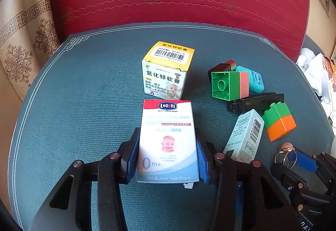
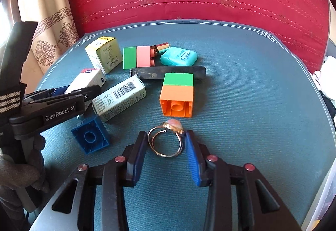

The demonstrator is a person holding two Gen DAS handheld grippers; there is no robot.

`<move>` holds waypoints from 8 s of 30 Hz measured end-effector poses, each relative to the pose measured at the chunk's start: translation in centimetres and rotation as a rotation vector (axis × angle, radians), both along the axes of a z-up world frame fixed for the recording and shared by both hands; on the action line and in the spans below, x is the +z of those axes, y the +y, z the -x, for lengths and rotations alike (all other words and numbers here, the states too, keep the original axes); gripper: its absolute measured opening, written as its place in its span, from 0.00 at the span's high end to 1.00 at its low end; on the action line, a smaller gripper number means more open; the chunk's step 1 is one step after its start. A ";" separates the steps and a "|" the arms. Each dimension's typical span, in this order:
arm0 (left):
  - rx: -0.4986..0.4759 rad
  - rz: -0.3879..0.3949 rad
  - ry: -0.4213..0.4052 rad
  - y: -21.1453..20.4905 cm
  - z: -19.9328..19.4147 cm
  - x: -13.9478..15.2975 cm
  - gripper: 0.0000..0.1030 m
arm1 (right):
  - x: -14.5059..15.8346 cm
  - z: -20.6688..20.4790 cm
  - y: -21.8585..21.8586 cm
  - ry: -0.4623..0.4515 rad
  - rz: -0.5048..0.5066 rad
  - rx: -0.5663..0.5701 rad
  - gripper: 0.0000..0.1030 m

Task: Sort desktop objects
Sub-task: 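Carry the box and ring to the clear bowl and release them, then open both tools above the bowl and withdraw them over the table, then grasp the blue Lego brick with the left tool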

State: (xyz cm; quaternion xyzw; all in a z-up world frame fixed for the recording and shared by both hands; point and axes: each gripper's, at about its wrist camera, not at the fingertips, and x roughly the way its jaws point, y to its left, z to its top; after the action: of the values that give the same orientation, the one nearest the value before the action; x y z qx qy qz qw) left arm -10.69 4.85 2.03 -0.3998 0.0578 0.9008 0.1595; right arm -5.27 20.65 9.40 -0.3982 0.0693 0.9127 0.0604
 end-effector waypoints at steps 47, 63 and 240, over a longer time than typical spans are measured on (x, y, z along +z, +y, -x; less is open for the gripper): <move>-0.140 -0.037 0.215 4.7 -9.9 6.9 0.52 | 4.5 -9.0 2.5 0.089 -0.047 -0.133 0.65; -0.294 -0.017 0.230 11.0 -14.2 7.9 0.52 | 5.5 -13.5 7.1 0.128 -0.023 -0.237 0.65; -0.031 -0.088 -0.003 1.4 -7.9 0.4 0.75 | 2.0 -3.3 2.1 0.004 0.007 -0.092 0.35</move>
State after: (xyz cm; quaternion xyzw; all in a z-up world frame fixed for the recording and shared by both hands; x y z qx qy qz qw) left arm -2.78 6.23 2.45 -0.3929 0.0243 0.8992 0.1909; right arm -1.94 22.70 11.38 -0.3928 0.0911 0.9095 0.1008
